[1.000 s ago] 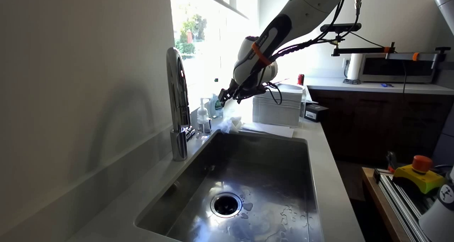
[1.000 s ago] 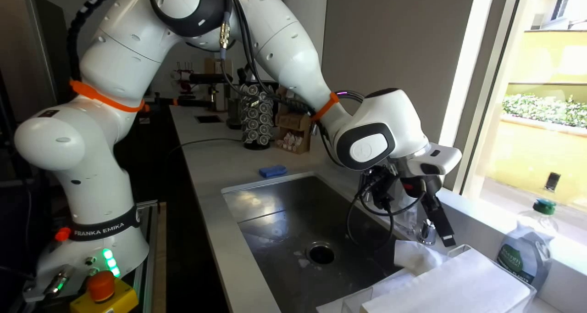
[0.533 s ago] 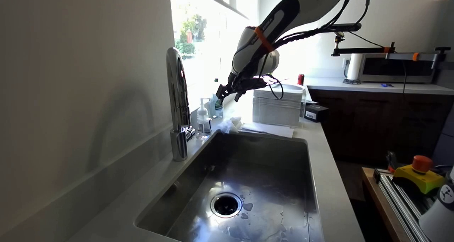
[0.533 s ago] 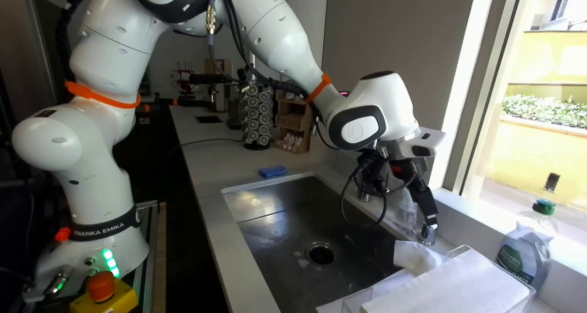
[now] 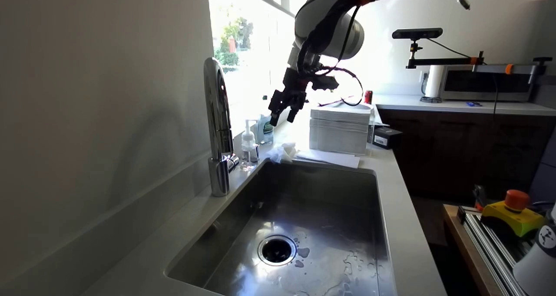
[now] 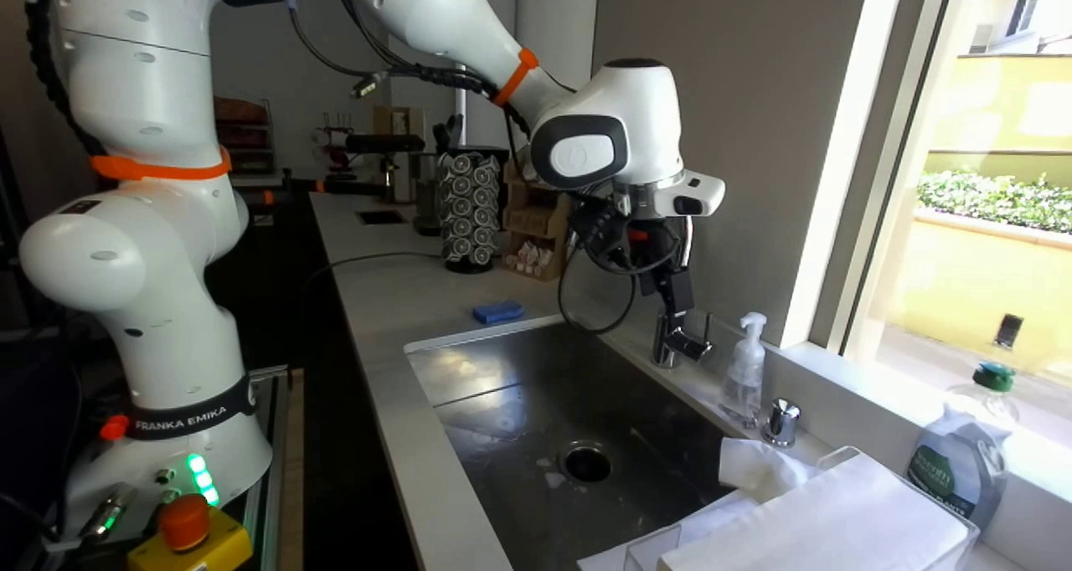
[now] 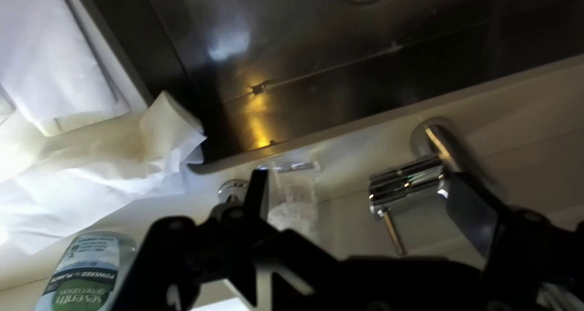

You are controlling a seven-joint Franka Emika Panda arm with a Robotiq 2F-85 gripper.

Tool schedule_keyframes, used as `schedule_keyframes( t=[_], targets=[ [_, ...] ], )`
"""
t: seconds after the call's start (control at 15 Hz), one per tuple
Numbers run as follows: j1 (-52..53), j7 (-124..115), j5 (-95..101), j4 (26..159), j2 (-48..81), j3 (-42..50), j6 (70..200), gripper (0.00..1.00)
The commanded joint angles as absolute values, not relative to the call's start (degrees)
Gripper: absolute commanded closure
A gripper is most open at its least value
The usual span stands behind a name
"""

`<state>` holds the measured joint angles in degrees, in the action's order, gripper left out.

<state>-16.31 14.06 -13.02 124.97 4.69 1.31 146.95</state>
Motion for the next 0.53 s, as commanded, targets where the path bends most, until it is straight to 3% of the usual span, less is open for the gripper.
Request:
schedule_keyframes(
  t=[0.0,0.47],
  targets=[
    [-12.71,20.06,-15.39,132.39,-4.95,2.91,141.59,0.0],
    [-6.64,20.09,-14.17,133.18,-7.75,4.46,142.46,0.0]
  ],
)
